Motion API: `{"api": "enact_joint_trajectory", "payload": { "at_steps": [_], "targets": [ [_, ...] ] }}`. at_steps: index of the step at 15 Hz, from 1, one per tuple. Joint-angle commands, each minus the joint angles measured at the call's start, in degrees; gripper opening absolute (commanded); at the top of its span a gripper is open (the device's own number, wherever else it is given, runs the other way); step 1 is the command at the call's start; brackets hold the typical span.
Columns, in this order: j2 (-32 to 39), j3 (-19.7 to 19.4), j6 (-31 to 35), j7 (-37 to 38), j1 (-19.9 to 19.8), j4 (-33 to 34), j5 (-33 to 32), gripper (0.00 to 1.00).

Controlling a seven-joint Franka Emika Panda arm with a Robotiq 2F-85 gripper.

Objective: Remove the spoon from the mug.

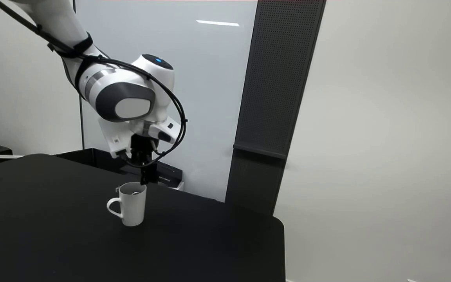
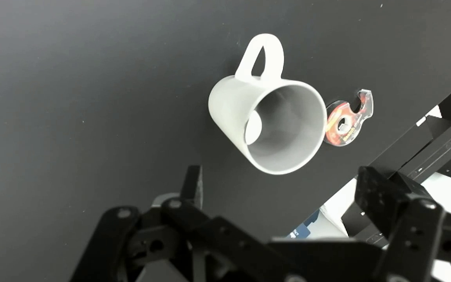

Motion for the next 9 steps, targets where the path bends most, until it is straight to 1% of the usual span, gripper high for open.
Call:
{"api": "enact_joint_trajectory", "payload": {
  "at_steps": [1,9],
  "targets": [
    [2.61,1.23,0.29,-0.38,-1.25,2.63,1.03,1.00],
    [5.79,2.19,0.74,0.02,-1.63,4.67,1.25,1.00]
  ]
}}
